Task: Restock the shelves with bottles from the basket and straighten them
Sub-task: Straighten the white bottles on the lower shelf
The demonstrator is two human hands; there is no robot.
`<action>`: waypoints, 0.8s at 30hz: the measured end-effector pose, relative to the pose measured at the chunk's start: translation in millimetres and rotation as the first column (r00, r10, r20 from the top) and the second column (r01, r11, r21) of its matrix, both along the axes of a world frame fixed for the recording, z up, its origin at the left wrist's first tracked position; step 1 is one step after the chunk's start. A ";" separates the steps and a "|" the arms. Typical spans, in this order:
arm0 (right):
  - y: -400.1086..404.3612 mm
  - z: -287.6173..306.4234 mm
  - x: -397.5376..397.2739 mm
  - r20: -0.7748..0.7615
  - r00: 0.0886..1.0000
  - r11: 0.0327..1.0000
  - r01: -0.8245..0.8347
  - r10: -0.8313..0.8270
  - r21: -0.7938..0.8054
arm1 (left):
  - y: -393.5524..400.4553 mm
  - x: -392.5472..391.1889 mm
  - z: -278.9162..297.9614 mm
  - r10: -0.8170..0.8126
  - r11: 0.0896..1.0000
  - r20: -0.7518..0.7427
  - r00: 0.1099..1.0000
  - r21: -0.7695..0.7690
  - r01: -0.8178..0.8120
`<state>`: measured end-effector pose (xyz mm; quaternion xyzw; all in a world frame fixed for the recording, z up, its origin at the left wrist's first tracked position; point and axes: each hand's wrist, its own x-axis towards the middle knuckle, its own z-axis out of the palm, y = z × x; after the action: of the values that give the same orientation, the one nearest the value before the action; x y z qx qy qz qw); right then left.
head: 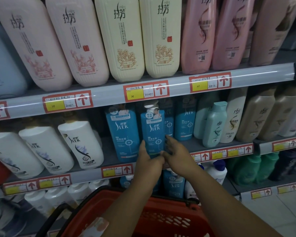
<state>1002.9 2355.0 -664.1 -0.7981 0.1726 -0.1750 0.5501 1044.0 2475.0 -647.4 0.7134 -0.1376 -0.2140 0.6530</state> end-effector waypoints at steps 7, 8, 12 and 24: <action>-34.9 23.5 -27.1 0.148 0.879 0.888 0.459 -0.454 -0.003 | -25.5 -56.6 6.1 -0.121 0.988 0.050 0.991 0.103 0.115; -41.2 25.3 -31.9 0.167 0.848 0.862 0.507 -0.502 0.013 | -32.0 -61.9 8.2 -0.156 0.981 0.088 0.984 0.130 0.144; -62.9 27.8 -50.3 0.235 0.750 0.774 0.633 -0.618 0.015 | -62.1 -62.2 13.9 -0.271 0.951 0.198 0.942 0.203 0.231; -111.1 9.5 -80.4 0.014 0.873 0.872 0.485 -0.487 0.071 | -153.6 -30.1 -39.2 -0.400 0.912 0.150 0.904 0.158 0.377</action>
<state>922.5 2243.8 -654.6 -0.7080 0.3644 -0.3143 0.5169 1013.9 2321.4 -686.5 0.7274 -0.3216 -0.2832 0.5359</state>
